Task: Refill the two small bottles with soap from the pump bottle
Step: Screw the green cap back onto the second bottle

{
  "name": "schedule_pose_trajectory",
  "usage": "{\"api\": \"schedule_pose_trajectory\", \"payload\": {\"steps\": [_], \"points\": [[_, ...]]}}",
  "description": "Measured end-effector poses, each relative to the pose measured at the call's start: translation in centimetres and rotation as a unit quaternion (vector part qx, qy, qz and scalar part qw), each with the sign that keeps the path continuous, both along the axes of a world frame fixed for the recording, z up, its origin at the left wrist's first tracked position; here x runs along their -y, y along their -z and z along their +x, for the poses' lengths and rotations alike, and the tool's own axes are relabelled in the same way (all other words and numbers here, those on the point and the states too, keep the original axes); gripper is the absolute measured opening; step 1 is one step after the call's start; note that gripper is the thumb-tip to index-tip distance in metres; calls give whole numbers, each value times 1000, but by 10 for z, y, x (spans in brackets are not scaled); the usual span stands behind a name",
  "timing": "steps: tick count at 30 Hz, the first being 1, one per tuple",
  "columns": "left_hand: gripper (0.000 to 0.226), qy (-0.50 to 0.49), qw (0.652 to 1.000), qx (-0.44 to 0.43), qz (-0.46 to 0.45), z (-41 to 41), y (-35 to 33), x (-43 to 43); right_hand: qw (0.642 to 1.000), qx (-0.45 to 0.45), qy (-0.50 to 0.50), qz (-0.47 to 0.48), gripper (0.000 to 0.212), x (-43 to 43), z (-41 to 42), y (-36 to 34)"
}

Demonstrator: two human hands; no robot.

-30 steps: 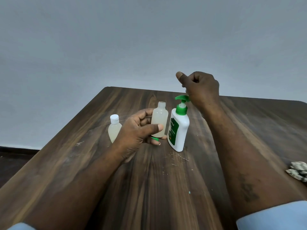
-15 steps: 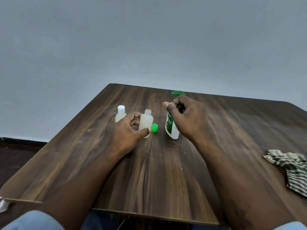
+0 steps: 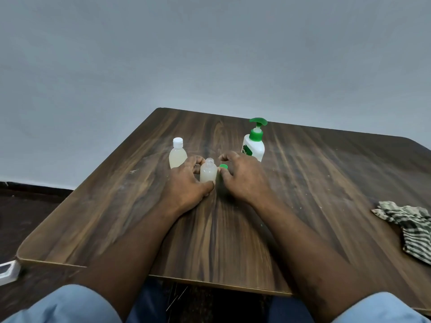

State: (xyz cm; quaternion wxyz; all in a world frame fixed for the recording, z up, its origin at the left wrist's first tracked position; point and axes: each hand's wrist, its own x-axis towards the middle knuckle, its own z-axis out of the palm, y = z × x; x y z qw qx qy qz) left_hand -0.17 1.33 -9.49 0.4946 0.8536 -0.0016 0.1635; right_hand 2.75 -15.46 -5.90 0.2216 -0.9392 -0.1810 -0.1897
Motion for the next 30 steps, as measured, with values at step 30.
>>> {"api": "schedule_pose_trajectory", "payload": {"steps": [30], "points": [[55, -24, 996, 46, 70, 7, 7, 1, 948, 14, -37, 317, 27, 4, -7, 11]]}}
